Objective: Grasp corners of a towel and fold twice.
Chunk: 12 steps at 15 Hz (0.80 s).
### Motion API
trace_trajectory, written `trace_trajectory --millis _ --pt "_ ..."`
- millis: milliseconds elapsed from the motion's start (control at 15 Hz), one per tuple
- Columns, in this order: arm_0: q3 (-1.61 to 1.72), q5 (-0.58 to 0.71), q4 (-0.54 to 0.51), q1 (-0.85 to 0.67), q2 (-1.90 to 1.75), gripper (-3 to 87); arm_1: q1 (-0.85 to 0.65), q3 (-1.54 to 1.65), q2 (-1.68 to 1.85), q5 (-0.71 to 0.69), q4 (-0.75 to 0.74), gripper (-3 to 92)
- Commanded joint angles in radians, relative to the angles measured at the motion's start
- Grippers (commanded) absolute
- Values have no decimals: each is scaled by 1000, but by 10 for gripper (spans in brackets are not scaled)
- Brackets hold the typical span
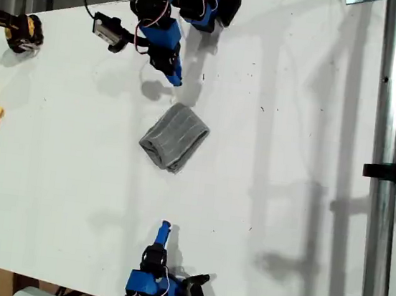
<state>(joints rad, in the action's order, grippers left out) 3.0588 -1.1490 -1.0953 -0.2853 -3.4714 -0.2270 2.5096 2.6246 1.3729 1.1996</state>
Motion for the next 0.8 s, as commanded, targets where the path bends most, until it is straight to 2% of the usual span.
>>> trace_trajectory --millis 0,133,267,467,533,600,667,733 --pt "32 -60 46 20 -8 181 54 222 351 94 35 2" --pt "61 -106 29 28 -8 199 75 387 670 187 183 -1" --pt "61 -192 -81 15 -8 145 84 403 660 267 195 33" --pt "63 -304 -137 83 -6 80 95 396 660 249 201 80" --pt "63 -356 -181 84 -6 79 87 391 660 158 222 81" --pt "63 -318 -192 74 -6 79 86 393 660 117 225 81" --pt "63 -143 -192 77 -6 79 87 393 660 115 225 81" --pt "63 -31 -192 72 -6 79 89 393 660 114 225 81"
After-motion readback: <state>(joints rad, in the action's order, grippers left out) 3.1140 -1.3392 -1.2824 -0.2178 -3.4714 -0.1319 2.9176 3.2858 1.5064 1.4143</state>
